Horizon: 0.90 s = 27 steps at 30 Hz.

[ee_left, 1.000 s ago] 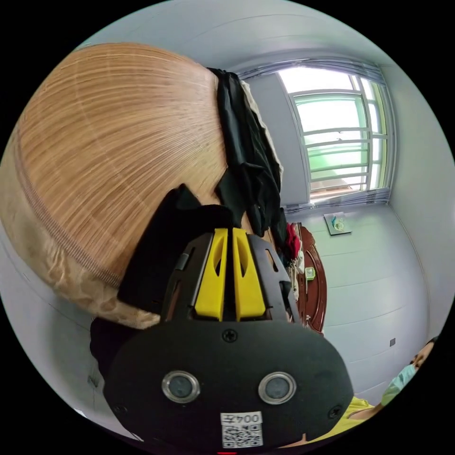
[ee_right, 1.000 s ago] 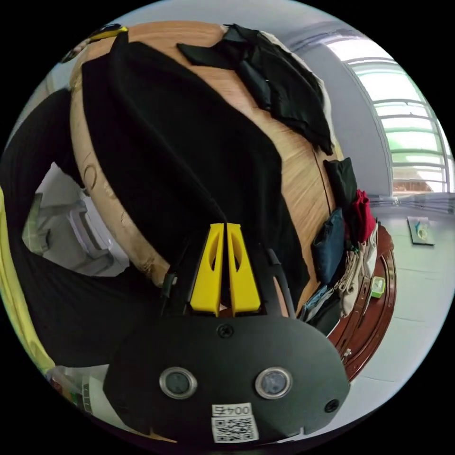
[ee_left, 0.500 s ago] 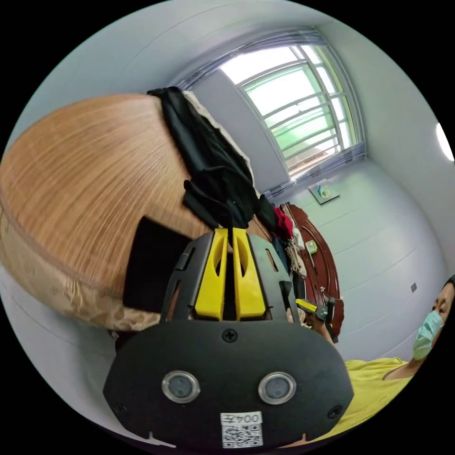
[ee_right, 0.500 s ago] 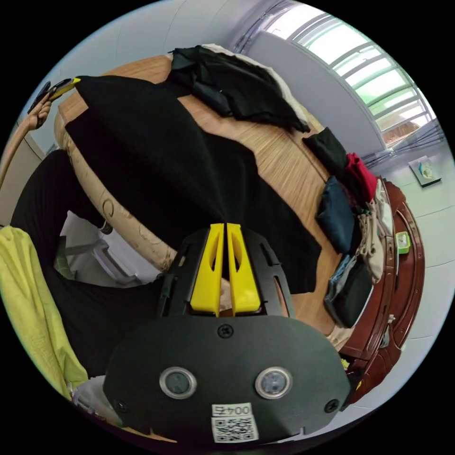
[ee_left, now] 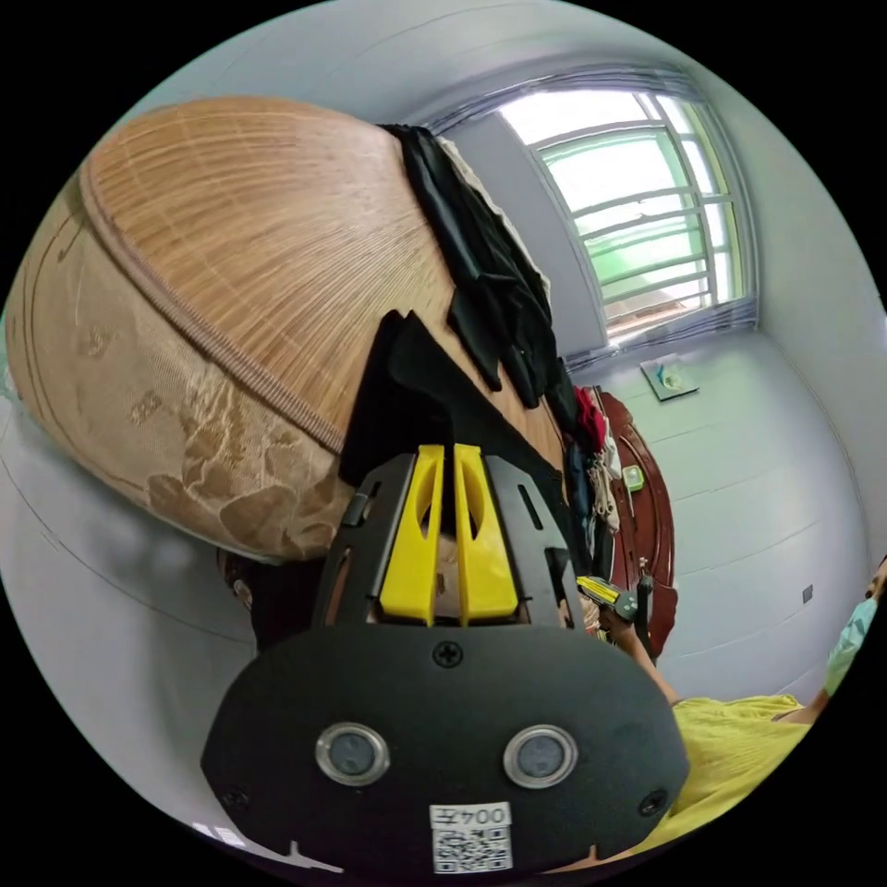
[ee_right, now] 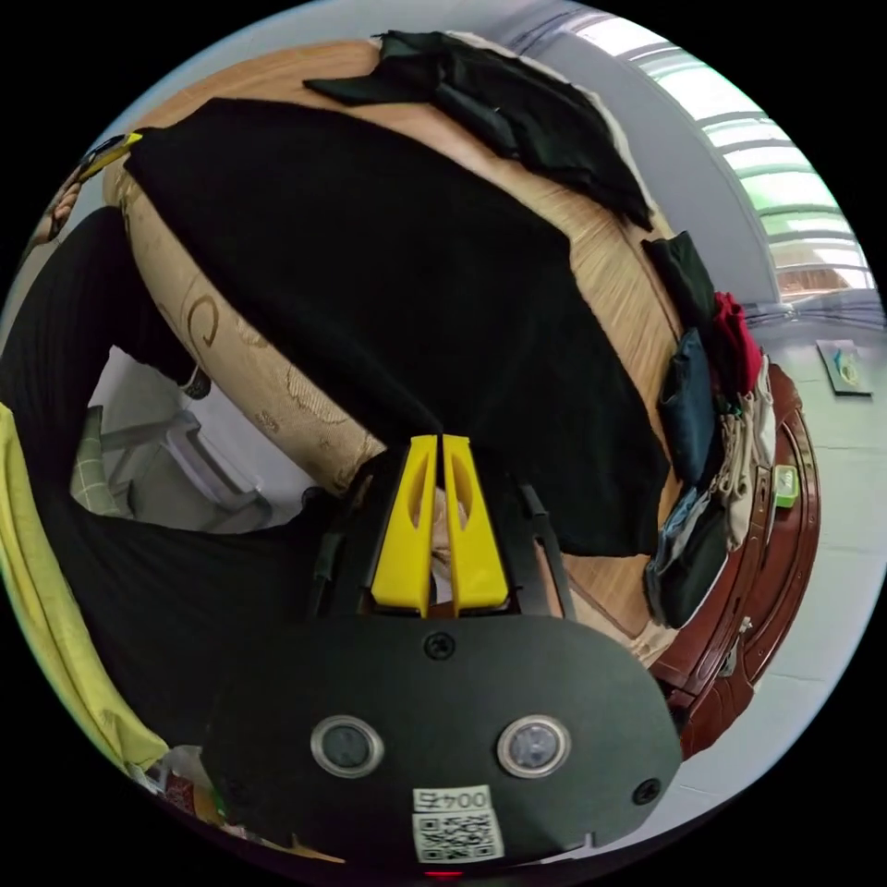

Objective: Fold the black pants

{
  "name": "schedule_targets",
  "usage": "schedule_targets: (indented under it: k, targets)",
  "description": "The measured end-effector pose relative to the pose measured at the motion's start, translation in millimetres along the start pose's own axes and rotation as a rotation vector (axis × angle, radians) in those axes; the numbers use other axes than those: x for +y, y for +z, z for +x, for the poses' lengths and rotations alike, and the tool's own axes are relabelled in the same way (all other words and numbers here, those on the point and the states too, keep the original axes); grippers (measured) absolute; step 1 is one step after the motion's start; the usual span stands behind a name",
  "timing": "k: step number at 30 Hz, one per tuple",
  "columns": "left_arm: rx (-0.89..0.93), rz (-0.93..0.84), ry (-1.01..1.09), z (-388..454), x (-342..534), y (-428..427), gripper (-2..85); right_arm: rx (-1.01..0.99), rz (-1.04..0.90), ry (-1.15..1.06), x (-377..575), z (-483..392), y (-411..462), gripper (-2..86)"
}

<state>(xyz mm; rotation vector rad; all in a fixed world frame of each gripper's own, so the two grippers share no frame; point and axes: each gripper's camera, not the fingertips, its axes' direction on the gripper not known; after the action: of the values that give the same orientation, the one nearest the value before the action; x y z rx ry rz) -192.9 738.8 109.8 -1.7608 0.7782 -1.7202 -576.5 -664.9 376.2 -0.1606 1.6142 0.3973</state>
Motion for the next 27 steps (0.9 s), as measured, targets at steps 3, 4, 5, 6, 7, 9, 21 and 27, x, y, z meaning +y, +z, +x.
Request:
schedule_targets:
  k: [3,4,5,6,7,9,21,27]
  targets:
    - [-0.004,-0.01,-0.015,-5,7,-12,2.3,-0.013,-0.041,0.003,-3,-2,19,2.1]
    - [0.013,0.002,-0.011,-3,8,-22,2.3,-0.019,-0.039,0.038,-6,4,17,3.0]
    - [0.01,0.018,0.0,-1,8,-34,2.3,-0.032,-0.04,0.061,-7,10,12,4.2]
    - [-0.001,0.022,0.005,1,7,-41,2.2,-0.038,-0.04,0.066,-7,13,10,4.8]
    - [-0.032,0.02,0.01,5,5,-56,2.1,-0.05,-0.04,0.071,-7,19,4,5.9]
    - [-0.088,0.031,0.013,11,1,-80,2.0,-0.065,-0.037,0.084,-7,30,-6,6.0]
    - [-0.44,-0.041,0.488,191,-68,-72,0.6,-0.45,-0.012,0.328,-93,99,17,10.2]
    - [-0.596,-0.348,0.611,229,-102,0,0.2,-0.478,-0.177,0.35,-135,101,69,12.4]
